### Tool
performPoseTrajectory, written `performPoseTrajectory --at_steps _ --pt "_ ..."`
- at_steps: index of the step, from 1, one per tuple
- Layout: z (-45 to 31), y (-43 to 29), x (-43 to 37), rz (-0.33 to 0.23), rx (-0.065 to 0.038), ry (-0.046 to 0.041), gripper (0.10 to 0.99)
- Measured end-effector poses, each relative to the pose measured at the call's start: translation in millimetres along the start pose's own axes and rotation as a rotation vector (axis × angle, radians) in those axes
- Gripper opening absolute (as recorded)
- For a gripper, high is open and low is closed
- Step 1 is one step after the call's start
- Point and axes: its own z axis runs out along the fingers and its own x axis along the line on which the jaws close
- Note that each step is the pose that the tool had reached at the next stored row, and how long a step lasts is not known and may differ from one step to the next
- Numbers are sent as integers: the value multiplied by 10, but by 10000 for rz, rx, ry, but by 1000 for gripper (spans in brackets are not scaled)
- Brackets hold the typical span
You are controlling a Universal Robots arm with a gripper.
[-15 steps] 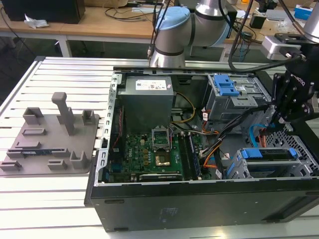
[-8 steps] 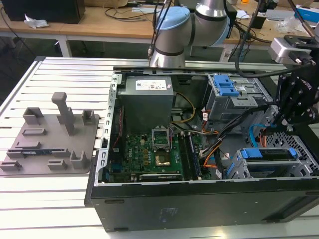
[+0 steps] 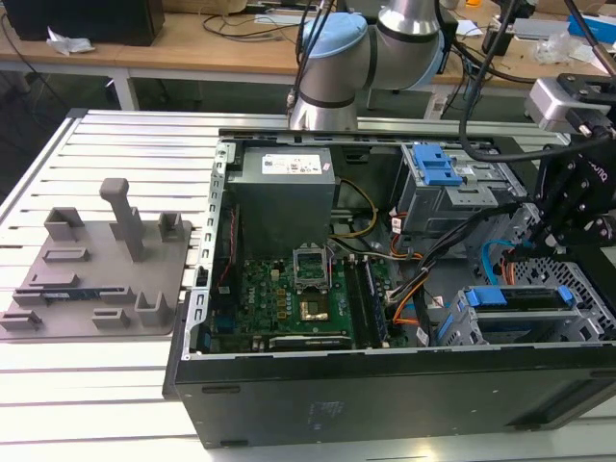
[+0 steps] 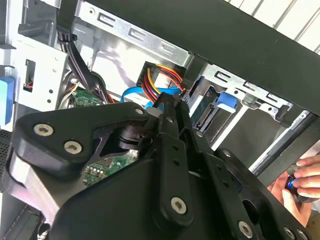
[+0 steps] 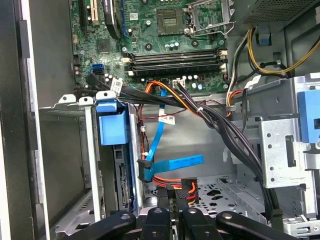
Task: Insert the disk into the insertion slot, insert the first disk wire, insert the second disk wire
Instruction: 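Insert the first disk wire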
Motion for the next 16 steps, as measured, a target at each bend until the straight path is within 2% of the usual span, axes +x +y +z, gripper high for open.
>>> performPoseTrajectory --at_steps 7,12,16 --pt "0 -7 0 -2 -15 1 169" --pt "1 -18 6 -1 -154 11 169" --pt "1 -24 68 -3 -156 7 169"
